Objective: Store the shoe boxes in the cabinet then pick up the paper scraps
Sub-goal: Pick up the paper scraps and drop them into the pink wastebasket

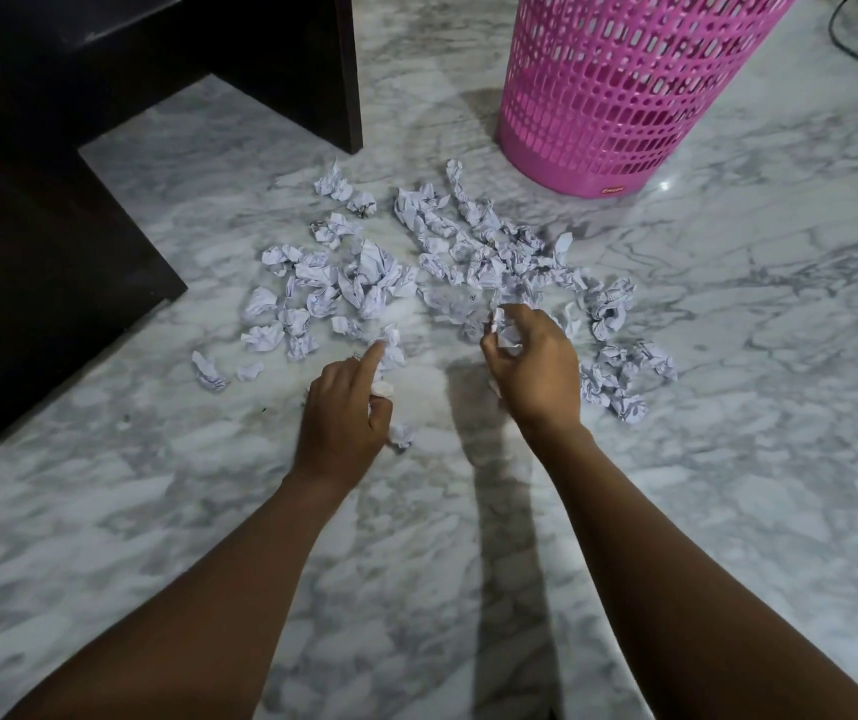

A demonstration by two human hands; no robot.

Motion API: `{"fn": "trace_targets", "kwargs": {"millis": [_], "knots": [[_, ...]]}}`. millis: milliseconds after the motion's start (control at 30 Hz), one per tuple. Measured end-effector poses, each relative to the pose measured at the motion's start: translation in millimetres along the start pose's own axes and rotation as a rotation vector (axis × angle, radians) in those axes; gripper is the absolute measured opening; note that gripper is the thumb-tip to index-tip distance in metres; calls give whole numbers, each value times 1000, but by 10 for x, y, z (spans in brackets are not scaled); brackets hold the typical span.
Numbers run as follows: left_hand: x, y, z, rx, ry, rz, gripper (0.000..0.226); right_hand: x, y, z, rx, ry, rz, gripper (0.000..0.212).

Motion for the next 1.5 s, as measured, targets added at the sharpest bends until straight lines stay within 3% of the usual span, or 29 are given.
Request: {"fn": "trace_targets", "kwargs": {"millis": [167, 300, 500, 667, 767, 867, 1000, 1100, 1333, 1500], "knots": [[25, 51, 22, 95, -70, -8, 46, -76, 325, 174, -237, -202, 76, 38], [-17, 56, 61, 141, -110, -71, 34, -152, 386, 210, -233, -177, 45, 32], [-31, 91, 68, 128, -166, -13, 45, -239, 395, 189, -215, -122, -49, 28], [-51, 94, 90, 187, -261, 10, 101, -193, 437, 205, -187, -170, -6, 32], [-62, 89, 110, 205, -297, 25, 113, -213, 372, 205, -205, -197, -65, 40], [-59, 139, 104, 226, -218, 53, 96, -245, 351, 278, -282, -229, -111, 49], [-52, 245, 33, 173, -18, 84, 42, -283, 309, 280, -225, -118, -122, 27], [-45, 276, 50, 144, 45, 114, 20, -296, 290, 282, -176, -75, -110, 14], [65, 272, 58, 198, 115, 100, 10, -239, 322, 306, -82, -121, -59, 13], [189, 254, 55, 131, -7, 3, 18, -151, 376, 291, -45, -128, 70, 13]]}}
Point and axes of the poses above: each hand's wrist, its own x-axis towards the middle knuckle, its own z-axis out of the palm, y = z × x, the point moved 8 cm from there along x, towards the middle knuckle, and after that the axes turned 13 degrees about x, right-handed, at the moved point
